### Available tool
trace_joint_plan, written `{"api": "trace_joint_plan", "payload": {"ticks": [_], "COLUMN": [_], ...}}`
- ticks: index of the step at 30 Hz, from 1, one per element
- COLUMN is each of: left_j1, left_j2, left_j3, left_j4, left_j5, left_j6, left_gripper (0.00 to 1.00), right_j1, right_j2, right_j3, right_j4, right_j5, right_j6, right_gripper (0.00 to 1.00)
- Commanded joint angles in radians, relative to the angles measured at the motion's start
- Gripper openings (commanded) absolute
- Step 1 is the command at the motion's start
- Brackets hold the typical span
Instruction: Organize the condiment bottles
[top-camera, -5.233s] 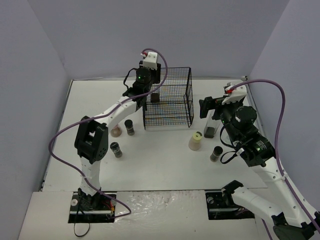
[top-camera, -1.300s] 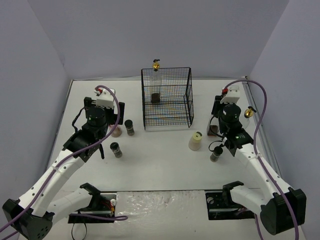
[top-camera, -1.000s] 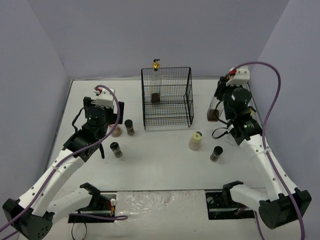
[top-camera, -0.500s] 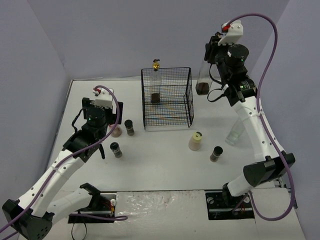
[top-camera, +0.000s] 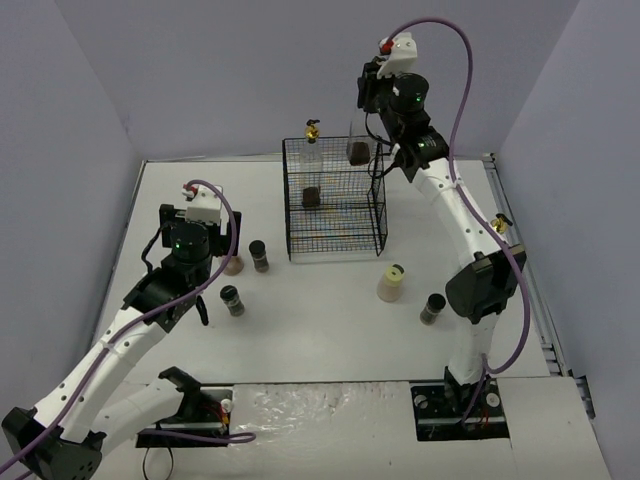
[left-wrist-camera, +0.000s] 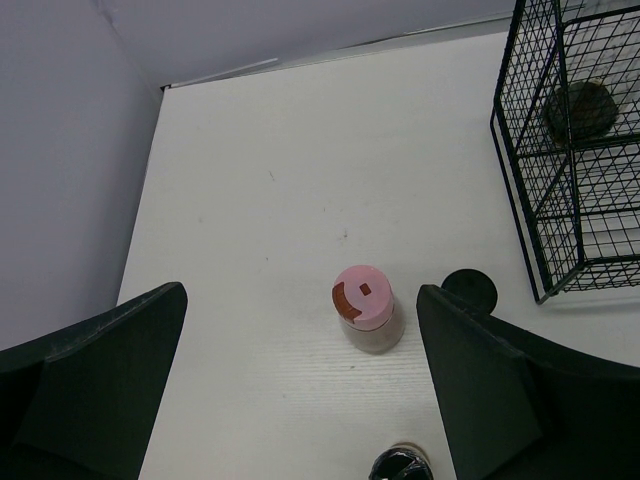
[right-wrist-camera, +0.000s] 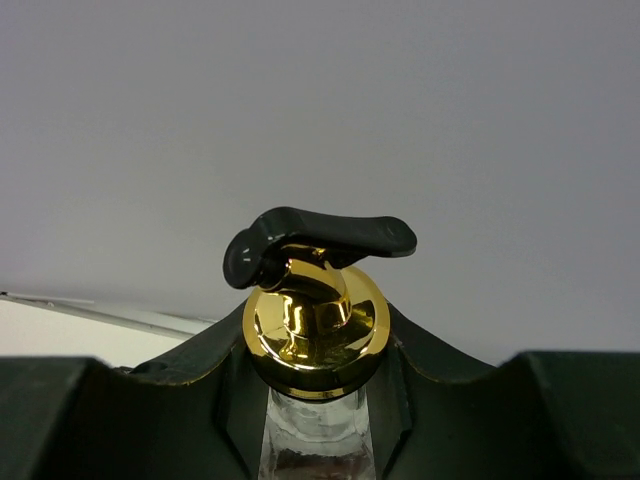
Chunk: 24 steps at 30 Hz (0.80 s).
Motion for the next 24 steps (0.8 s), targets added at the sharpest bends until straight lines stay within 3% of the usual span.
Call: {"api": "trace_joint_plan", "payload": {"ticks": [1,8,24], "left_j1": [0.007,0.011,0.026], "left_j2": [0.001,0.006,0.018], "left_j3": [0.029,0.031,0.035], "left_j4": [0.039,0.036,0.032], "left_j5": [-0.021,-0.020,-0.009], "left_j6": [0.012,0.012,0.012], "left_gripper": [0.97,0.97,0.97], "right_j1": [0.021,0.056,0.113], "right_j2": [0.015,0.067,0.075], "right_j3": [0.112,0.092,-0.257], "right_j4": [0.273,0.327,0.550], "right_j5": [0.010,0.047,0.201], "right_j6": [-0.016,-0.024,0.003], "right_gripper": [0.00,0.00,0.00]}}
